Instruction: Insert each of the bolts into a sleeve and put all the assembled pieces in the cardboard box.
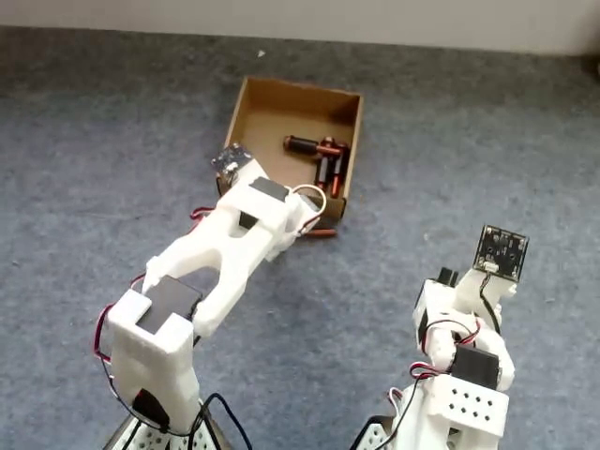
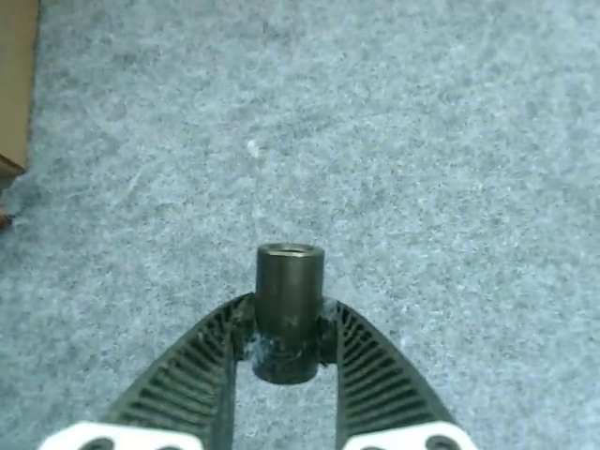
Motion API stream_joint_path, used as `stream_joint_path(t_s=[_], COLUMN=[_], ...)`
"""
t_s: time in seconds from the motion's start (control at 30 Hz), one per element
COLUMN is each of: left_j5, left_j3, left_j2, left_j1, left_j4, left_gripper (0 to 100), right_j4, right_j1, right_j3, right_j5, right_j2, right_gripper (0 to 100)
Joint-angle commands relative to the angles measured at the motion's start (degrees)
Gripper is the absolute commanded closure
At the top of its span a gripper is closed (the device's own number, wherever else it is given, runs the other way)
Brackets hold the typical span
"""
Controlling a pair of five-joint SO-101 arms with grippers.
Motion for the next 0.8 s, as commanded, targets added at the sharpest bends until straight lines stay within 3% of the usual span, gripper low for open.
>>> stream_joint_path(t_s=[0.0,0.2,0.47,0.77], left_j5=[0.9,0.8,0.3,-10.9], left_j3=[-2.1,-2.1,-1.8,-2.2], left_j2=[-0.1,0.0,-0.1,-0.7], left_j1=[-1.8,-5.3,-5.7,-6.6], left_j4=[1.0,0.8,1.0,1.1], left_gripper=[77,97,97,97], right_j4=[-1.6,-1.6,-1.6,-1.6], right_j1=[0.3,0.3,0.3,0.3], right_j3=[-1.0,-0.9,-0.9,-0.8], right_j5=[-0.4,-0.4,-0.4,-0.4], right_j2=[-1.1,-1.1,-1.1,-1.1], right_gripper=[99.2,99.2,99.2,99.2])
